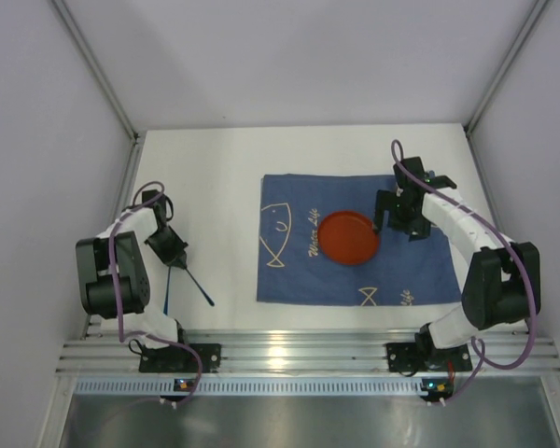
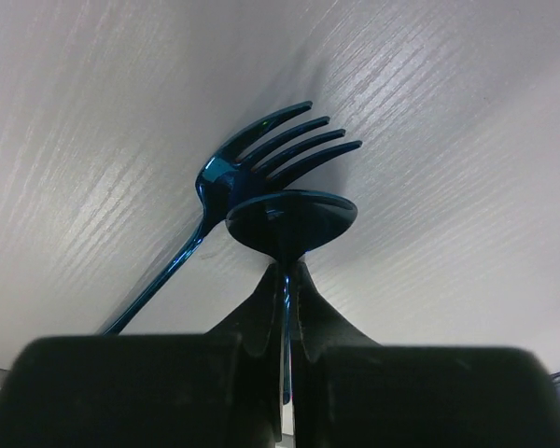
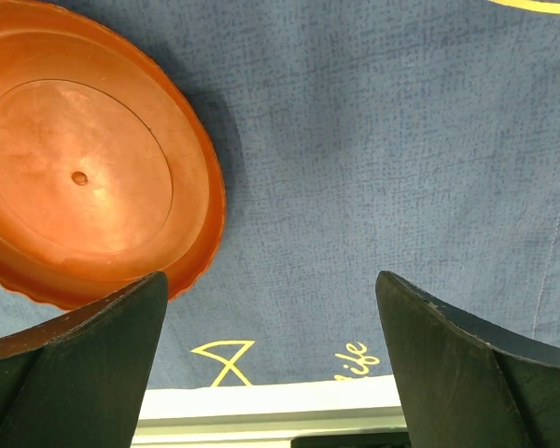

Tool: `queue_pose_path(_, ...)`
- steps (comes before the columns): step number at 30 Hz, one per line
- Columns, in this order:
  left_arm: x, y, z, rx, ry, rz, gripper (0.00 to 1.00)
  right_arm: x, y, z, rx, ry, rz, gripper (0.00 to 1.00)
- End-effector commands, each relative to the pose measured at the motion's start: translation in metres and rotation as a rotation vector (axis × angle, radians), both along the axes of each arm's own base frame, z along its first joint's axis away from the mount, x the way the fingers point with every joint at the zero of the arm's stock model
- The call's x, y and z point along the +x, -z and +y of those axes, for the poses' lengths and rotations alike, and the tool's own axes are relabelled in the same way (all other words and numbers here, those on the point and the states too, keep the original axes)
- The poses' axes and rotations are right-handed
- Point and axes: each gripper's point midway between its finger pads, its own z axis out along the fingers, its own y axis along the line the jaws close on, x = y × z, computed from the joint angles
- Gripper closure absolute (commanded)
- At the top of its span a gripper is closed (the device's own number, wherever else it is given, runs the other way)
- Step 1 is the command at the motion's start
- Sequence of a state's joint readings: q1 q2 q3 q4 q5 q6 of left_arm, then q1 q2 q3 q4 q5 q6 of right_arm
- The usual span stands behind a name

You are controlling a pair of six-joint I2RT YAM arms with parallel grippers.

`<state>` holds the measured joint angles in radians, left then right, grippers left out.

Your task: Set the dinner table for one person

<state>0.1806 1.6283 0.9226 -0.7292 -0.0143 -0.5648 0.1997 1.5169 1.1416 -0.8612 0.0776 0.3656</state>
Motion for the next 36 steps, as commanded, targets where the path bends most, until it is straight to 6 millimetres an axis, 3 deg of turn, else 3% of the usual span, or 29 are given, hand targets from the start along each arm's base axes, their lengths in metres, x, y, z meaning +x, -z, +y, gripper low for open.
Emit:
queue_pose_path(1,0.006,0.030,0.018,0.086,0.003,0.021,1.00,0.015,-0.015,0.000,0.015,-0.005,-0.048,0.07)
queue_pose_path(5,0.019,0.018,0.012,0.049,0.021,-0.017,1.00,0.020,-0.027,0.001,0.023,-0.006,-0.074,0.08)
queue_pose_path(6,0.028,0.005,0.010,0.039,0.019,-0.058,1.00,0.021,-0.031,0.002,0.025,-0.010,-0.082,0.08)
queue_pose_path(9,0.047,-0.025,0.000,0.030,0.038,-0.132,1.00,0.033,-0.056,0.021,0.113,-0.064,-0.159,0.07)
queue_pose_path(10,0.053,-0.037,-0.007,0.024,0.049,-0.166,1.00,0.034,-0.065,0.037,0.193,-0.111,-0.177,0.06)
queue_pose_path(12,0.074,-0.062,-0.028,0.011,0.087,-0.228,1.00,0.041,-0.084,0.062,0.300,-0.181,-0.239,0.02)
queue_pose_path(14,0.088,-0.082,-0.072,-0.063,0.174,-0.279,1.00,0.035,-0.096,0.100,0.494,-0.279,-0.226,0.00)
queue_pose_path(16,0.114,-0.109,-0.102,-0.099,0.212,-0.356,1.00,0.033,-0.107,0.129,0.646,-0.358,-0.225,0.01)
queue_pose_path(17,0.118,-0.119,-0.130,-0.132,0.264,-0.380,1.00,0.029,-0.104,0.141,0.689,-0.375,-0.198,0.00)
queue_pose_path(18,0.124,-0.128,-0.146,-0.159,0.285,-0.401,1.00,0.032,-0.108,0.151,0.719,-0.403,-0.217,0.01)
queue_pose_path(19,0.140,-0.145,-0.165,-0.194,0.293,-0.444,1.00,0.027,-0.111,0.161,0.758,-0.437,-0.207,0.00)
queue_pose_path(20,0.140,-0.155,-0.191,-0.241,0.339,-0.457,1.00,0.025,-0.110,0.173,0.775,-0.465,-0.194,0.01)
queue_pose_path(21,0.154,-0.169,-0.208,-0.272,0.353,-0.492,1.00,0.026,-0.111,0.180,0.786,-0.488,-0.203,0.01)
queue_pose_path(24,0.163,-0.193,-0.256,-0.358,0.431,-0.533,1.00,0.023,-0.112,0.204,0.823,-0.538,-0.191,0.01)
queue_pose_path(28,0.165,-0.213,-0.302,-0.443,0.496,-0.564,1.00,0.024,-0.104,0.223,0.849,-0.530,-0.160,0.04)
queue_pose_path(34,0.162,-0.229,-0.342,-0.542,0.542,-0.604,1.00,0.029,-0.096,0.236,0.873,-0.517,-0.156,0.11)
queue_pose_path(36,0.161,-0.233,-0.349,-0.567,0.549,-0.617,1.00,0.030,-0.093,0.236,0.869,-0.513,-0.155,0.23)
